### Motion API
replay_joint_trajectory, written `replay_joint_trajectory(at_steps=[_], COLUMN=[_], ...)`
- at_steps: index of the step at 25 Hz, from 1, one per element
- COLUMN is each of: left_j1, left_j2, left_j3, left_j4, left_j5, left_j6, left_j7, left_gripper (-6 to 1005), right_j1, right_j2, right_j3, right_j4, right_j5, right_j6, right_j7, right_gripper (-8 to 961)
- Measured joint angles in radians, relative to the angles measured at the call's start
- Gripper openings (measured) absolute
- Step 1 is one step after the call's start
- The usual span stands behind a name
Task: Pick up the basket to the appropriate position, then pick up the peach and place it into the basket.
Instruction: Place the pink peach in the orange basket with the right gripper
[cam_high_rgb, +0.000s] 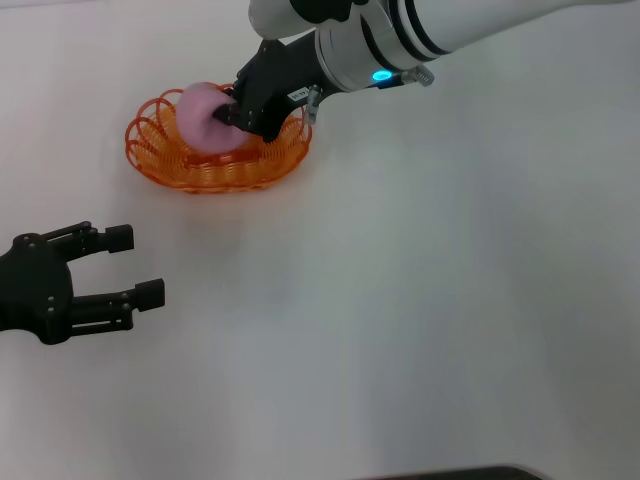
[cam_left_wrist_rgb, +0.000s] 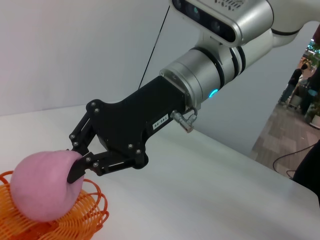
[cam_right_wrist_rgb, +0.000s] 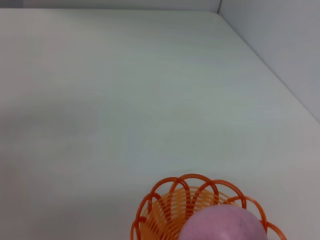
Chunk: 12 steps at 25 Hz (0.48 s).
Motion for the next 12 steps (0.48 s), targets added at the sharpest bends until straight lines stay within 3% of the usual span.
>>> replay_joint_trajectory(at_steps=[9,12], left_j1=[-0.005,-0.005], left_j2=[0.001,0.001], left_j3=[0.001,0.002], left_j4=[-0.002,-0.002], left_j5=[0.007,0.008], left_j6=[0.002,0.005], left_j7=[0.0,0.0], left_gripper=[890,890], right_j1=[-0.003,-0.003], right_j2=[0.0,0.0], right_j3=[-0.002,-0.002], right_j4=[0.003,0.005], right_j5=[0.003,0.006], right_j6=[-0.009,-0.008], right_j7=[0.002,0.002], right_gripper=[163,223])
